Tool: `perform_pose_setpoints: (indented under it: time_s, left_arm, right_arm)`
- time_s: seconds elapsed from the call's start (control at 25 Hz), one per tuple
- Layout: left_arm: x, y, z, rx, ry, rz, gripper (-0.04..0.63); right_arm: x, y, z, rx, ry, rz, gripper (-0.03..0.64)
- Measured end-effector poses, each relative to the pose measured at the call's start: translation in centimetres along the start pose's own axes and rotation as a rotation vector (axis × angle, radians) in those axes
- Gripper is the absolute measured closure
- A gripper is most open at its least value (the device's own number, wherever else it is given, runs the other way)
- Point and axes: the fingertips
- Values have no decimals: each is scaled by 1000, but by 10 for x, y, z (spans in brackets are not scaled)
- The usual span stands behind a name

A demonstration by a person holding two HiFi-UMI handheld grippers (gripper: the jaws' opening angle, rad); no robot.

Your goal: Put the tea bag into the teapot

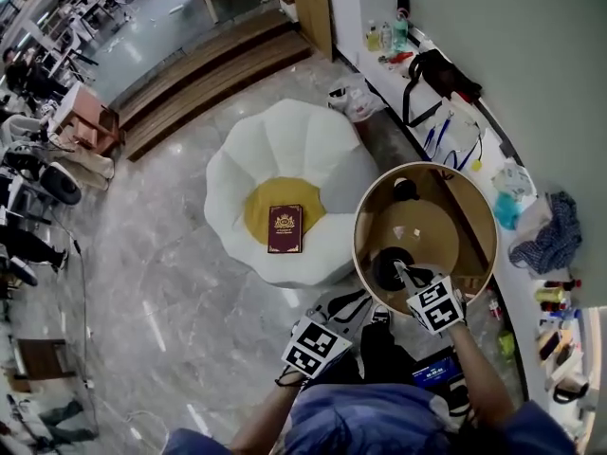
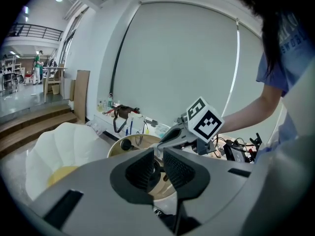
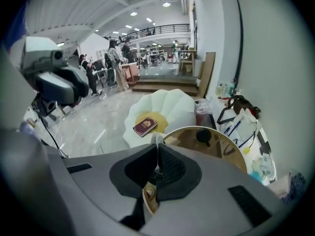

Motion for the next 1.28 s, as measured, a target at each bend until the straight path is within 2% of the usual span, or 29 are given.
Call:
perform_pose_setpoints:
  time_s: [0.16, 0.36, 0.6, 0.84, 1.04, 1.2, 1.24, 1.28]
  left_arm:
    - [1, -12, -7, -10, -1, -21, 541]
    - [-5, -18, -8, -16, -12, -47, 541]
    - [-14, -14, -11, -5, 8, -69, 541]
    - [-22, -8, -13, 12, 31, -76, 541]
    - [-23, -8, -14, 15, 35, -73, 541]
    - [-22, -9, -14, 13, 36, -62, 541]
    - [-21, -9, -14, 14, 35, -59, 541]
    - [-21, -8, -14, 14, 33, -56, 541]
  right_arm:
    - [-8, -35, 0, 35, 116, -67, 597]
    - [-35, -73, 1, 35, 299, -191, 597]
    - [-61, -95, 8, 38, 382, -295, 597]
    - [-68, -108, 4, 42, 395, -337, 597]
    - [-63, -110, -2, 50, 453, -373, 595]
    - [-70, -108, -3, 52, 430, -383, 593]
    - [-71, -108, -3, 49, 416, -385, 571]
    - [-70, -107, -3, 45, 399, -382, 516]
Point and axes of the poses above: the fingertips, and each gripper's own axes: y backward along the fingers, z to its right, x out of its top, and after that the axes turned 1 degree about -y, right-handed
